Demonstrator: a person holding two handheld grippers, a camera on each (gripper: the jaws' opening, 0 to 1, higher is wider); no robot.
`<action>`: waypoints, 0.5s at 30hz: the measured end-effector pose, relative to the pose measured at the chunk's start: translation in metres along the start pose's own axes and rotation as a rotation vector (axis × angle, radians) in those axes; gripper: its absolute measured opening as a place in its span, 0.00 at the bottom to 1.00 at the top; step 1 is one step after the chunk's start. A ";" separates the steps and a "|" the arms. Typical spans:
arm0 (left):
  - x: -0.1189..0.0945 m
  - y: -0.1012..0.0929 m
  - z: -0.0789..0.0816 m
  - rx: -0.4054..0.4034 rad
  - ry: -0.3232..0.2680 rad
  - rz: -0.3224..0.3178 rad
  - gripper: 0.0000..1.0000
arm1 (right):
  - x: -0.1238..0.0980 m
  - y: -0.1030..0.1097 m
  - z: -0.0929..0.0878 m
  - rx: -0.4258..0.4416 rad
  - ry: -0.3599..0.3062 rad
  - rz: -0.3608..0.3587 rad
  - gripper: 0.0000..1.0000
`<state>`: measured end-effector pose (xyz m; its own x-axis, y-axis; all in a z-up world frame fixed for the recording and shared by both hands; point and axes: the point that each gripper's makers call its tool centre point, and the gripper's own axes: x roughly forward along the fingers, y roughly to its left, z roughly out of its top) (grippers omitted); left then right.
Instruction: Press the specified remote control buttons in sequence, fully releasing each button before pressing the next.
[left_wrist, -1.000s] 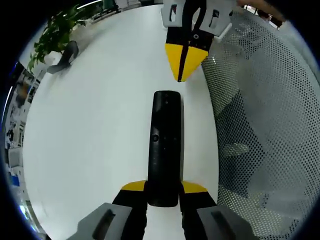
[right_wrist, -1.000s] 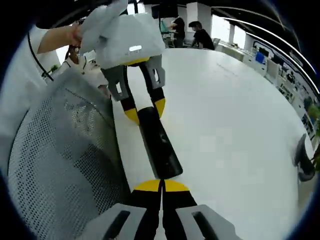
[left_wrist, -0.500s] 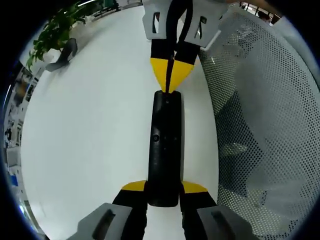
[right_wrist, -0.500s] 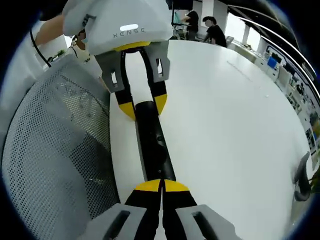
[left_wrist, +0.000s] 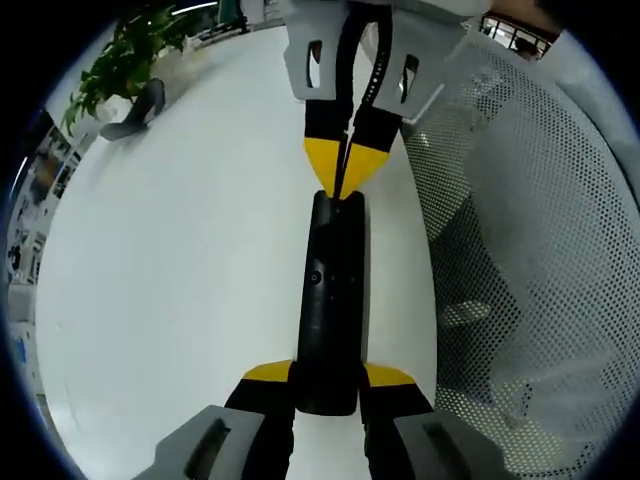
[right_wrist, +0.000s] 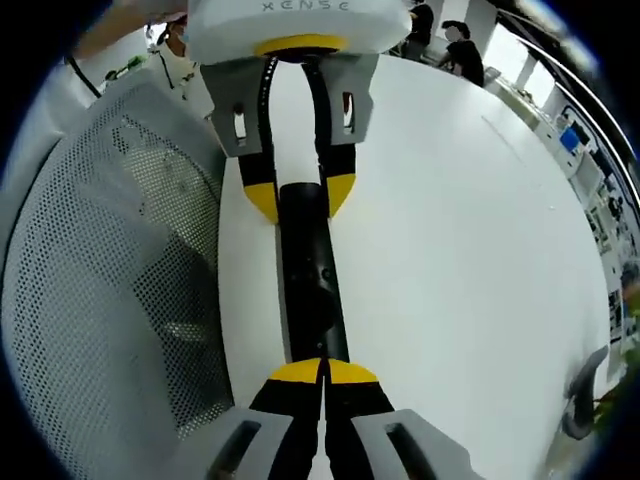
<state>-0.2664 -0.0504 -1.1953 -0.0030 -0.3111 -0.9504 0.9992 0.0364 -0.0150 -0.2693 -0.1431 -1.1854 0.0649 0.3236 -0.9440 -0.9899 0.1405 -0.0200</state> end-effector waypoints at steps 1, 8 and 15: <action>0.000 0.000 0.000 -0.002 -0.002 0.000 0.24 | 0.000 0.000 0.000 0.002 0.006 0.004 0.00; 0.000 0.000 0.000 -0.031 -0.047 0.006 0.24 | -0.003 0.000 -0.002 0.111 -0.123 0.049 0.00; 0.000 -0.001 0.002 -0.025 -0.042 0.011 0.24 | -0.005 0.007 0.008 0.150 -0.227 0.014 0.00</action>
<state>-0.2676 -0.0523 -1.1945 0.0100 -0.3506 -0.9365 0.9979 0.0639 -0.0133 -0.2752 -0.1362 -1.1781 0.0946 0.5255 -0.8455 -0.9621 0.2663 0.0579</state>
